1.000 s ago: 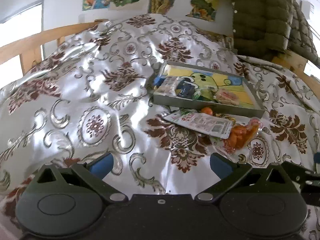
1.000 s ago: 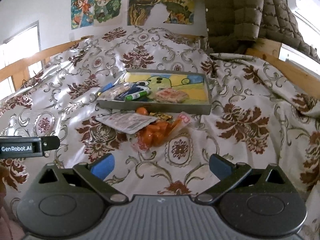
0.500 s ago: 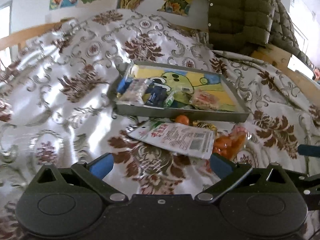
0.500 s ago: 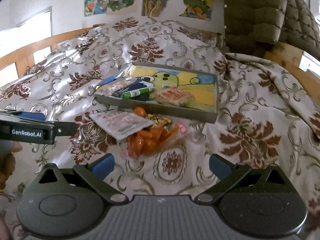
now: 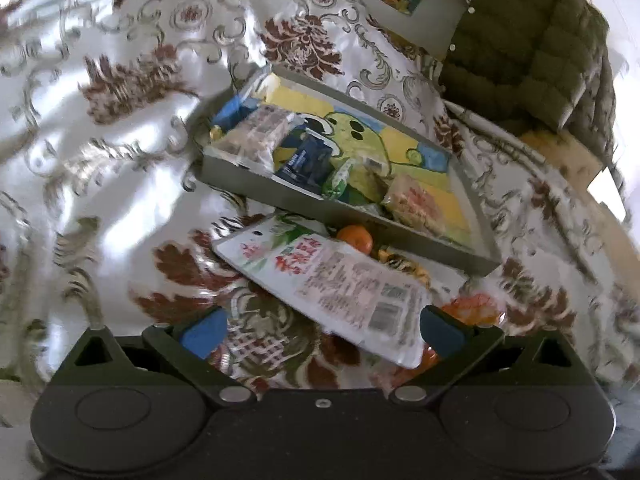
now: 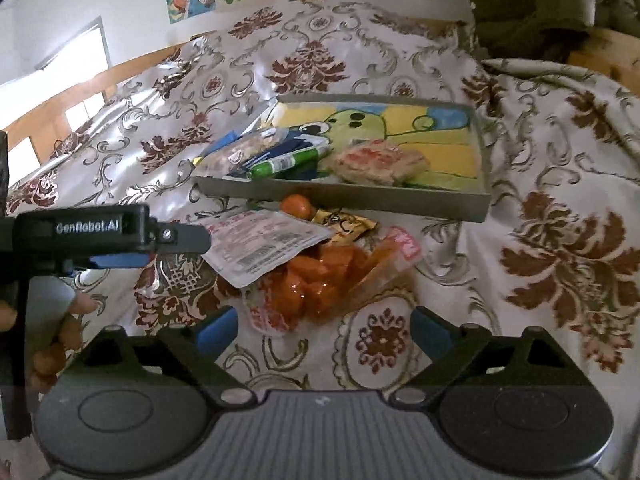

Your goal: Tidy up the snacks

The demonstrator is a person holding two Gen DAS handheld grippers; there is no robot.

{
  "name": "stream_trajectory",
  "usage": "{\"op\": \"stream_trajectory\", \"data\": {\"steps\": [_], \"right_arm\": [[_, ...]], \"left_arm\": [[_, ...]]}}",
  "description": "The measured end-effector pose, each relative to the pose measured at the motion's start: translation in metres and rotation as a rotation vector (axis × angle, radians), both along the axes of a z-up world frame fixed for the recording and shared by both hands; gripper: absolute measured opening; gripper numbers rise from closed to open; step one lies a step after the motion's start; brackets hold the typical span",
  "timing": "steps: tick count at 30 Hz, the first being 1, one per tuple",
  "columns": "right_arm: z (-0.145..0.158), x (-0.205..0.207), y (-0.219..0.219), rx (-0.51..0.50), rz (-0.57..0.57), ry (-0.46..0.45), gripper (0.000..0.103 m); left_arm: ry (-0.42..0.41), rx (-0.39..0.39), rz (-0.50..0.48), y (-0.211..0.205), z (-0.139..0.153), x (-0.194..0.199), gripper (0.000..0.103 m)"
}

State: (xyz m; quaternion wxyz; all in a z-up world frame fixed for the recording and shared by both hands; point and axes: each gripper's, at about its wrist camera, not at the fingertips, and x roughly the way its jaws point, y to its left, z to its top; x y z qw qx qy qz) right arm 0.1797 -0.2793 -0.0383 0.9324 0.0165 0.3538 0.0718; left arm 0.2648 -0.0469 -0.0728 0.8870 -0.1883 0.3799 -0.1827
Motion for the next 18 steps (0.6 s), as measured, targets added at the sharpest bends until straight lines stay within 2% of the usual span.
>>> {"op": "stream_trajectory", "data": {"steps": [4,9,14,15,18], "right_arm": [[-0.011,0.017,0.002,0.004,-0.005,0.023,0.092],[-0.022,0.032,0.003,-0.003,-0.025,0.029,0.09],[-0.028,0.04,0.006,-0.004,-0.052,0.011,0.088],[-0.029,0.041,0.007,-0.01,-0.054,0.005,0.086],[-0.029,0.043,0.01,-0.017,-0.054,-0.004,0.083]], "left_arm": [[0.006,-0.1,0.042,0.003,-0.008,0.005,0.102],[0.051,-0.237,0.027,0.007,-0.018,0.013,0.099],[0.108,-0.391,0.031,0.012,-0.028,0.019,0.085],[0.107,-0.404,0.045,0.013,-0.029,0.02,0.083],[0.088,-0.395,0.084,0.017,-0.033,0.021,0.07]]}}
